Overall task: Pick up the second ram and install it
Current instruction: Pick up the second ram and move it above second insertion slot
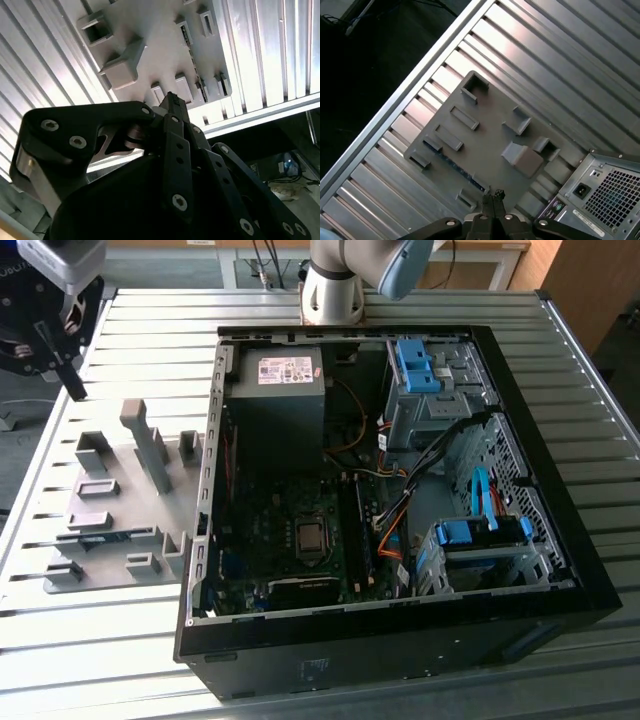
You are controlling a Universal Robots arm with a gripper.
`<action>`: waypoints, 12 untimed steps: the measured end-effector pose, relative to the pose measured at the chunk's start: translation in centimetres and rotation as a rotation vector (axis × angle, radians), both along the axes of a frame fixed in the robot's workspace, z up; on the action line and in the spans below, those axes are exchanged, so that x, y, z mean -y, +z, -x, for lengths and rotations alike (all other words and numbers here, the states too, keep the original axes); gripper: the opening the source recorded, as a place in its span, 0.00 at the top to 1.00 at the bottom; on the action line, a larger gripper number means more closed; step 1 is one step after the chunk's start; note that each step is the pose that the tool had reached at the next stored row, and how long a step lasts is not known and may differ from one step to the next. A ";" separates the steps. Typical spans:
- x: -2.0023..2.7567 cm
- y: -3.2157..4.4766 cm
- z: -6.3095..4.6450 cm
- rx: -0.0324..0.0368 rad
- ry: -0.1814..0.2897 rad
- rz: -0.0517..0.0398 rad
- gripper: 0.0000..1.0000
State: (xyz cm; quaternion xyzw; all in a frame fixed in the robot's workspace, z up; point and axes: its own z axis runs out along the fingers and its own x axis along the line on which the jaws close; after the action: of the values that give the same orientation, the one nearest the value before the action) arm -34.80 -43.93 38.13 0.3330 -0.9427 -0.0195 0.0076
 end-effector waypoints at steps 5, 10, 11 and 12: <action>0.00 -0.03 0.0 0.0001 0.079 -0.0001 0.90; 0.00 -0.06 0.1 0.0001 0.156 0.0000 0.90; 0.00 -0.07 0.1 0.0001 0.172 -0.0001 0.90; 0.00 -0.07 0.1 0.0000 0.189 0.0000 0.90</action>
State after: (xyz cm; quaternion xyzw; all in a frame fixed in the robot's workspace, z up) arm -34.87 -43.93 38.06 0.4204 -0.9071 -0.0187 0.0094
